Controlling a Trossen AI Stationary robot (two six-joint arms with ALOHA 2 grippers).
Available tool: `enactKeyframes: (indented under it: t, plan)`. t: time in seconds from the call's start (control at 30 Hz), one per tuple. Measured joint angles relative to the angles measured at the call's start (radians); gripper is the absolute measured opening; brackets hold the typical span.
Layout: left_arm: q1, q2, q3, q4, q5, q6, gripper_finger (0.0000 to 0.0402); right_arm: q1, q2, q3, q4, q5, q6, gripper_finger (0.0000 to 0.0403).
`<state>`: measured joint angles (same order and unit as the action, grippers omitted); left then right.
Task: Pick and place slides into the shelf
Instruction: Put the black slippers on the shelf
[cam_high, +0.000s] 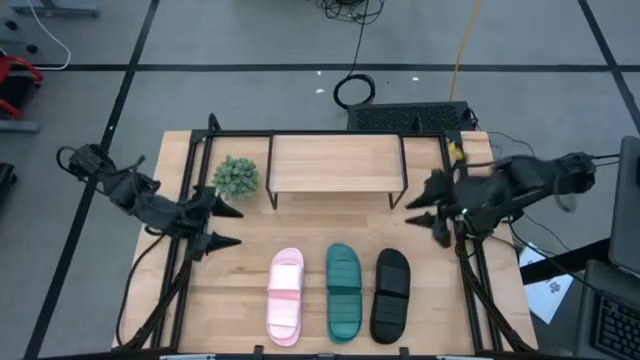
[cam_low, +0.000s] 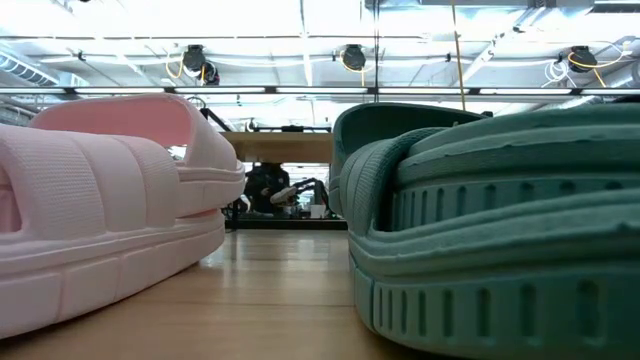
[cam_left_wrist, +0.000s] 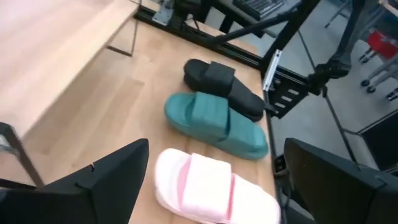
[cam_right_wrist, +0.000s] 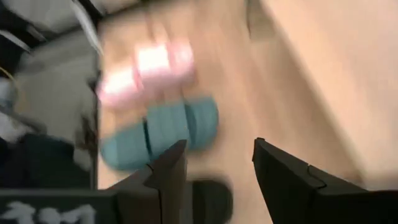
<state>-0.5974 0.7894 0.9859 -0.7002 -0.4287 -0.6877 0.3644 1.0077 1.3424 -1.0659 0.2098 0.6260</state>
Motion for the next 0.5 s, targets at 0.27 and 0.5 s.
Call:
enactKeyframes:
  t: [0.27,0.5]
  plan:
    - [-0.167,0.097,-0.016,-0.015,-0.159,-0.165,0.0376,0.280,0.069,-0.187,0.020,0.009,0.505,0.0173]
    - [-0.265,0.173,-0.019,-0.007,-0.263,-0.233,0.0376,0.458,0.068,-0.514,0.304,0.092,0.798,0.0173]
